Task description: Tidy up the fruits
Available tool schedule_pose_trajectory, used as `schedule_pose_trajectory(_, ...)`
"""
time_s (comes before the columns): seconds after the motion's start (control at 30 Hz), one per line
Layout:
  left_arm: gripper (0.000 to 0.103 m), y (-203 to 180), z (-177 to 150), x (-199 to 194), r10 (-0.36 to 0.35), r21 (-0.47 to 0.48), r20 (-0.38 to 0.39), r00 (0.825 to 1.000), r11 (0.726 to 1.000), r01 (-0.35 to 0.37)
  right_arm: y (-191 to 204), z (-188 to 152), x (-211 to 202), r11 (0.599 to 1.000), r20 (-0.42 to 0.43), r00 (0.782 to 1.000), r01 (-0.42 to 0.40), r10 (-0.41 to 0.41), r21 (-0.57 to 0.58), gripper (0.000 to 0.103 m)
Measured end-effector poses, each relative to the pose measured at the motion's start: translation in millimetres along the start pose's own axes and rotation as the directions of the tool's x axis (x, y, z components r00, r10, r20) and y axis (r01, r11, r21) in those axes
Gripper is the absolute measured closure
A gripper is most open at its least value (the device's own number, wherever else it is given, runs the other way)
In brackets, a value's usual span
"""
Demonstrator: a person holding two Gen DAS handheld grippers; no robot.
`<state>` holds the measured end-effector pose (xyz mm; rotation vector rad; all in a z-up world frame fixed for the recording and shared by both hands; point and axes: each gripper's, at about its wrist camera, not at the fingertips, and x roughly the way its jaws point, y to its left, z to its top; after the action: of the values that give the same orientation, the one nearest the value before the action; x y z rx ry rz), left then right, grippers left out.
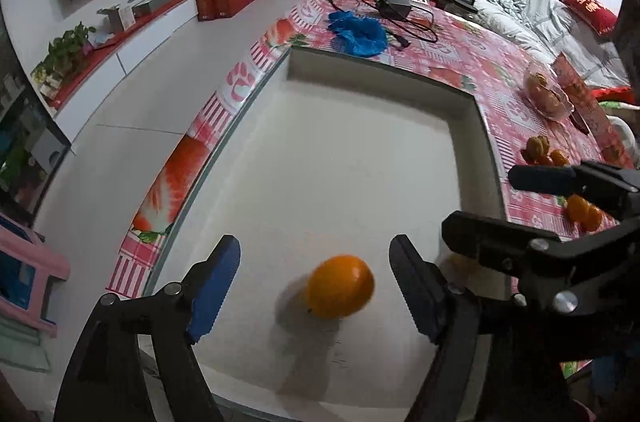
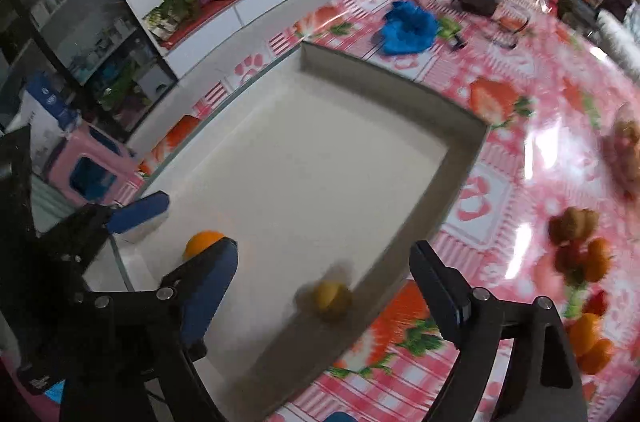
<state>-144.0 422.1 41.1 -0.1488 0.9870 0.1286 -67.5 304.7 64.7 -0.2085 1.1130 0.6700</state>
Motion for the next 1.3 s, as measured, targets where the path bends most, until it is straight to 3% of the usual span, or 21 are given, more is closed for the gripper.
schedule_pose_trajectory(0.1, 0.022, -10.2, 1.8, -5.7, -0.012, 0.018, 0.008, 1.0, 1.0, 0.012, -5.8, -7.3, -12.2, 0.999, 0.023, 0.999, 0.031, -0.03, -0.012, 0.014)
schedule_pose_trajectory(0.17, 0.022, -22.1, 2.1, -11.6, -0.02, 0.049, 0.018, 1.0, 0.999, 0.02, -17.6, -13.9, -22.1, 0.999, 0.039, 0.998, 0.04, -0.041, 0.016, 0.0)
schedule_pose_trajectory(0.43, 0.022, -71.8, 3.4, -27.2, -0.07, 0.143, 0.036, 0.997, 0.988, 0.064, -89.8, -53.1, -64.0, 0.976, 0.086, 0.987, 0.119, -0.136, 0.182, 0.0)
schedule_pose_trajectory(0.63, 0.022, -126.1, -6.4, -26.4, -0.115, 0.236, 0.005, 0.993, 0.965, 0.11, -163.0, -112.1, -88.2, 0.905, 0.027, 0.967, 0.227, -0.254, 0.361, 0.0)
schedule_pose_trajectory(0.8, 0.022, -174.5, -22.0, -10.3, -0.129, 0.277, -0.042, 0.991, 0.951, 0.135, -208.0, -173.7, -97.3, 0.809, -0.056, 0.927, 0.352, -0.37, 0.47, 0.0)
schedule_pose_trajectory(0.9, 0.022, -196.6, -35.4, 4.0, -0.105, 0.283, -0.063, 0.992, 0.952, 0.119, -216.4, -206.0, -102.1, 0.77, -0.09, 0.903, 0.407, -0.42, 0.491, 0.0)
schedule_pose_trajectory(1.0, 0.022, -208.5, -49.8, 14.7, -0.094, 0.284, -0.082, 0.992, 0.952, 0.114, -218.0, -229.0, -102.1, 0.754, -0.104, 0.895, 0.424, -0.434, 0.502, 0.0)
schedule_pose_trajectory(1.3, 0.01, -212.6, -57.7, 23.7, -0.071, 0.224, -0.065, 0.995, 0.971, 0.084, -206.5, -249.0, -107.8, 0.752, 0.008, 0.869, 0.423, -0.494, 0.506, 0.0)
